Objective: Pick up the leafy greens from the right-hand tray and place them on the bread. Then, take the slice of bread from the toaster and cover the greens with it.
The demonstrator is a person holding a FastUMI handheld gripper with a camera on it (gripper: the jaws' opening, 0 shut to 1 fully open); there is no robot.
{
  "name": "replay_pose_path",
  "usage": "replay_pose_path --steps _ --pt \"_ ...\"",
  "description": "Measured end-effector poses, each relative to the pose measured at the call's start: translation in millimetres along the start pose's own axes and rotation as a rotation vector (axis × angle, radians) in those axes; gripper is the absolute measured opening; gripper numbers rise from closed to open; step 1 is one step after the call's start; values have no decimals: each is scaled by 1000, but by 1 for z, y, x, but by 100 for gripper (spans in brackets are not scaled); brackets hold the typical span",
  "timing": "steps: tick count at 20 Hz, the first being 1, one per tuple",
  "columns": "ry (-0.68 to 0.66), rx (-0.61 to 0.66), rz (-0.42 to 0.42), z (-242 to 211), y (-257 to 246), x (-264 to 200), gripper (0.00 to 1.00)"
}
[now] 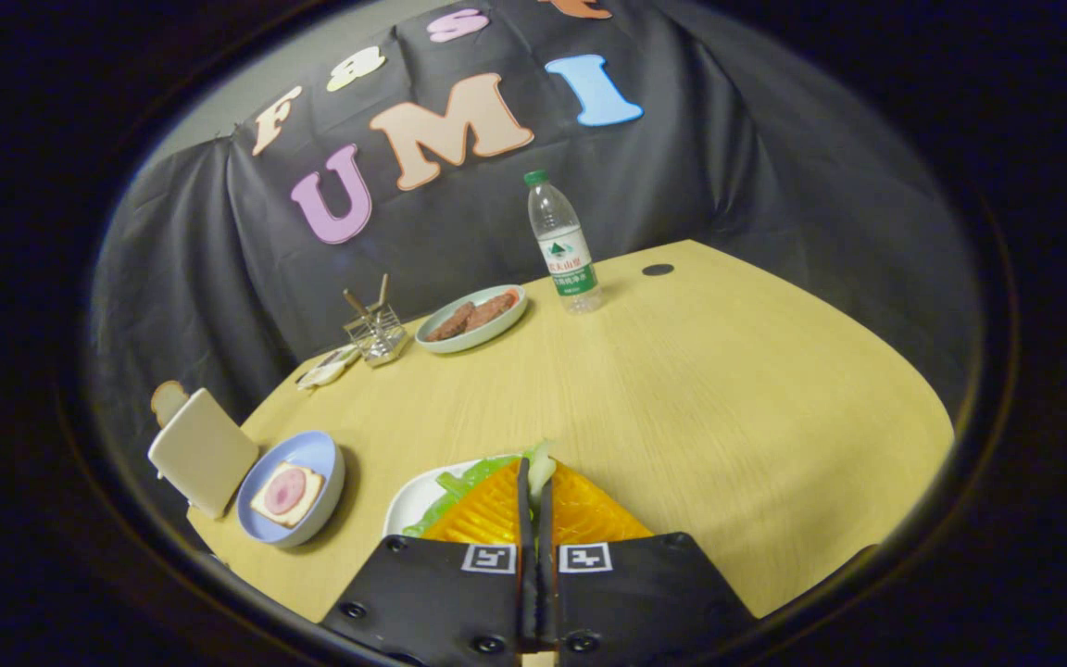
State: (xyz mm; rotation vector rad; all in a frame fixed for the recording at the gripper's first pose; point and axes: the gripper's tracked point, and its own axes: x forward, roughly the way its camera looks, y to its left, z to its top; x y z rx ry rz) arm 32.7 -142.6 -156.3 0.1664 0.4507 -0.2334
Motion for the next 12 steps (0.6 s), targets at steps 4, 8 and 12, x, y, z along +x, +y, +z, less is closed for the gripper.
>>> replay_pose_path --steps 4,8,12 --pt "-46 22 53 12 16 -10 3" --pt "-97 64 116 27 36 -19 3" --pt "-156 96 175 40 61 -33 3"
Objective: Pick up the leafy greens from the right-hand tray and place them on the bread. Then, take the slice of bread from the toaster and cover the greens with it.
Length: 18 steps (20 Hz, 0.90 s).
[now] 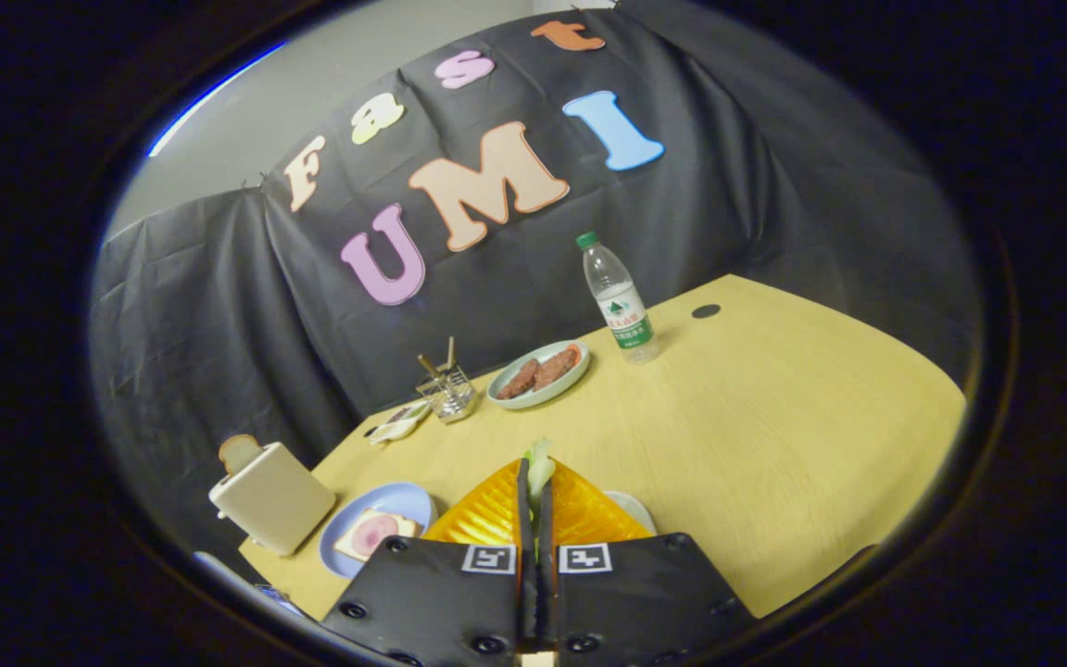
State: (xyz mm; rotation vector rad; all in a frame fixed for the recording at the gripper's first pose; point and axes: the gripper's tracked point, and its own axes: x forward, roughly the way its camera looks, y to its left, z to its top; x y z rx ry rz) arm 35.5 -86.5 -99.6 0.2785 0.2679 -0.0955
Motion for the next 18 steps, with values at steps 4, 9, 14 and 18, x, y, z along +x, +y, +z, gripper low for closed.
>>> replay_pose_path --steps 4,9,14,18 --pt "-33 5 85 4 40 -6 3" --pt "-17 -12 200 -12 97 -10 3" --pt "32 -21 286 -37 148 -6 3" --pt "80 -6 344 -53 186 0 3"
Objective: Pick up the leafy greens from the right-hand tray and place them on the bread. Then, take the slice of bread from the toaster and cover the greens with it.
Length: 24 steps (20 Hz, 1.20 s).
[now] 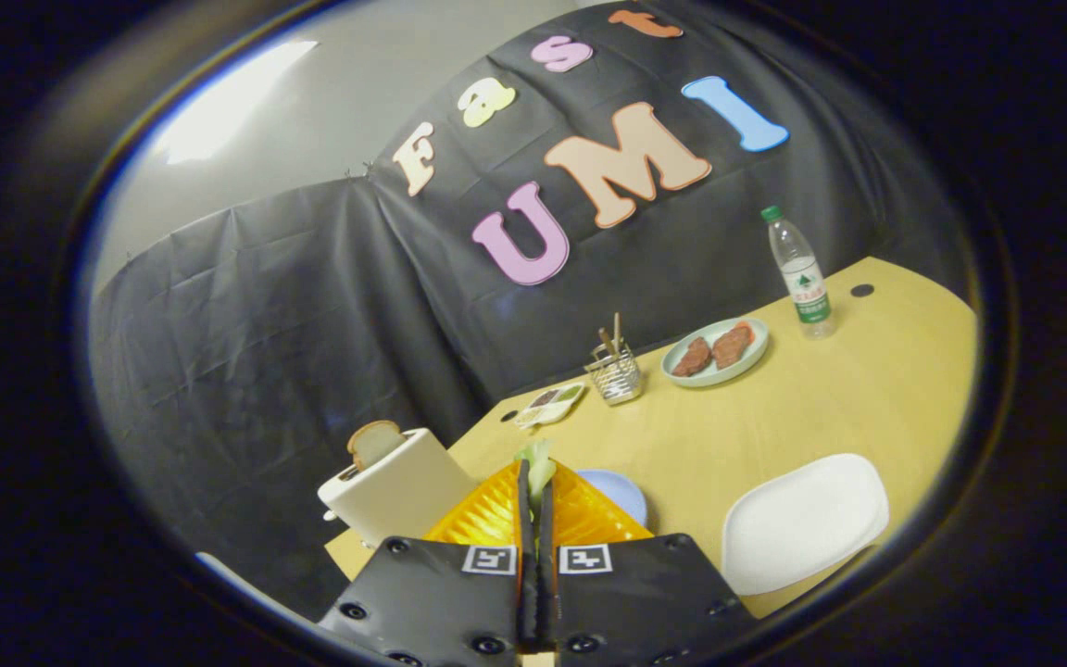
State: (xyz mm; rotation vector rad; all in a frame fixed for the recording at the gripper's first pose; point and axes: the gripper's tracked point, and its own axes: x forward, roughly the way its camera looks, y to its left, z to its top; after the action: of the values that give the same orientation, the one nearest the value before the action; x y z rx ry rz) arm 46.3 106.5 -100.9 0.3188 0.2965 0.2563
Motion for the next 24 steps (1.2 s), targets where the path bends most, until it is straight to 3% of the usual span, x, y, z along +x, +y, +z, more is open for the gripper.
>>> replay_pose_path --steps 7,12,24 --pt "63 89 52 -21 40 46 3" --pt "145 175 16 -53 38 80 3" --pt "176 -31 -299 -94 -43 88 3"
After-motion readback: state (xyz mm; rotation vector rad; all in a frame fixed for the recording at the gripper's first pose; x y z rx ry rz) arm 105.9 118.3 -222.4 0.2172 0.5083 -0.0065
